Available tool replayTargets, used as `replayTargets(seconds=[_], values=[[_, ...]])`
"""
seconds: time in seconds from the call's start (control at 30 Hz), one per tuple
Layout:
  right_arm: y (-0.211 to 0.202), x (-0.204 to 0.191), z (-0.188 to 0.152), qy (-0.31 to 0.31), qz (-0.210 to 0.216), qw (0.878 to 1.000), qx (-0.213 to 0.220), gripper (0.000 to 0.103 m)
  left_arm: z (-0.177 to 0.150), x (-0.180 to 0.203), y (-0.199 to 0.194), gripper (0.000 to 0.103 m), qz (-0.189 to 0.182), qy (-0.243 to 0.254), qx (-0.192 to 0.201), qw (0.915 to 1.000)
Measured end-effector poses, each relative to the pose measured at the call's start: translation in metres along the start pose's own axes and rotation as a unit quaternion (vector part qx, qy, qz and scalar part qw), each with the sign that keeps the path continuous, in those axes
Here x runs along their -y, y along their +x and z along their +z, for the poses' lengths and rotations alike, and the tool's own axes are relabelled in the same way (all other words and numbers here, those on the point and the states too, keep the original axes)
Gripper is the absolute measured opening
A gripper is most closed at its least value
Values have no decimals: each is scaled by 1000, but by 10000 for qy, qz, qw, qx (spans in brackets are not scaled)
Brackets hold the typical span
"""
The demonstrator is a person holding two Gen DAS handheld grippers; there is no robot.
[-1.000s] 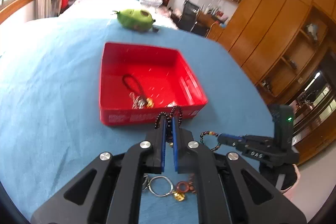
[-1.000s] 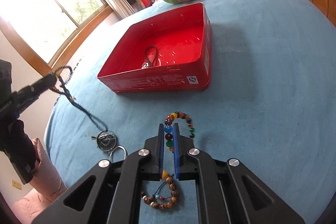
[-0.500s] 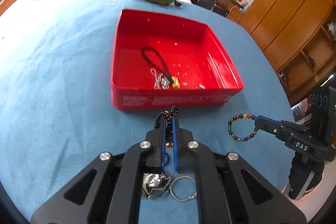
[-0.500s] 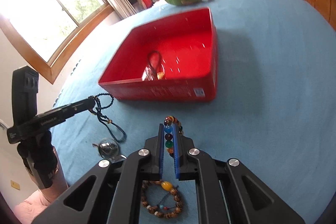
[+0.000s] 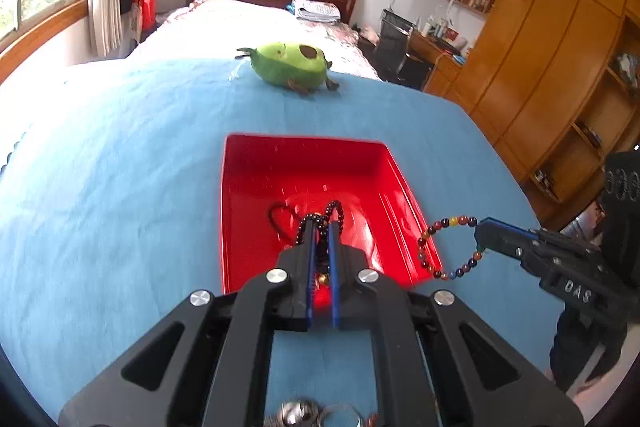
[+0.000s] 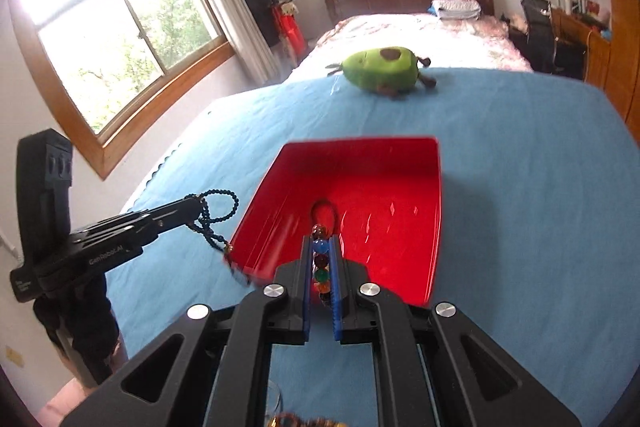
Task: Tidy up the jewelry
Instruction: 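Carry the necklace and bracelet over the red box with both tools, then open both tools to release the necklace and bracelet into the box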
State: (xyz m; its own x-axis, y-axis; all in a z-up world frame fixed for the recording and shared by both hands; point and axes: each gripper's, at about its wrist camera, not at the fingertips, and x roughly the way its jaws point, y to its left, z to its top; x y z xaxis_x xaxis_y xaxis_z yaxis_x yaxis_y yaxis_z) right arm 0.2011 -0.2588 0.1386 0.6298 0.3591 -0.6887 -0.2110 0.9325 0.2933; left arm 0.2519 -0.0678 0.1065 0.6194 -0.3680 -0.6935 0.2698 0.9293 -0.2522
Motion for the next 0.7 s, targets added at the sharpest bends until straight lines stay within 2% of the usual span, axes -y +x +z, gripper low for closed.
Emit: replayTargets(seconds=[0.1,0.27,0.4,0.5,0.53,0.57,0.63,0.7], values=[[22,3,10,15,-125,9999,-17,7,11,-4,26,4,89,-69,-1,9999],[69,18,12,204,-172,9994,-216,7,16,-15,70,4,-172,-258,-102,9995],[100,35,7,358,-117,9985,-407,7,19,-21,102,4,-241,-262,-274,9990],[116,45,2,443,-160,9968,-639,11,17,-23,118,8,-62,-125,-434,9990],[116,49,2,497,-153,9965,-660,11,16,-25,121,18,55,-148,-487,9987],[114,51,1,515,-151,9965,-636,11,16,-28,120,35,106,-182,-510,9985],[107,53,0,536,-145,9968,-573,12,14,-31,117,52,214,-264,-502,9982],[97,53,-1,532,-154,9974,-471,12,13,-33,108,53,335,-276,-405,9982]])
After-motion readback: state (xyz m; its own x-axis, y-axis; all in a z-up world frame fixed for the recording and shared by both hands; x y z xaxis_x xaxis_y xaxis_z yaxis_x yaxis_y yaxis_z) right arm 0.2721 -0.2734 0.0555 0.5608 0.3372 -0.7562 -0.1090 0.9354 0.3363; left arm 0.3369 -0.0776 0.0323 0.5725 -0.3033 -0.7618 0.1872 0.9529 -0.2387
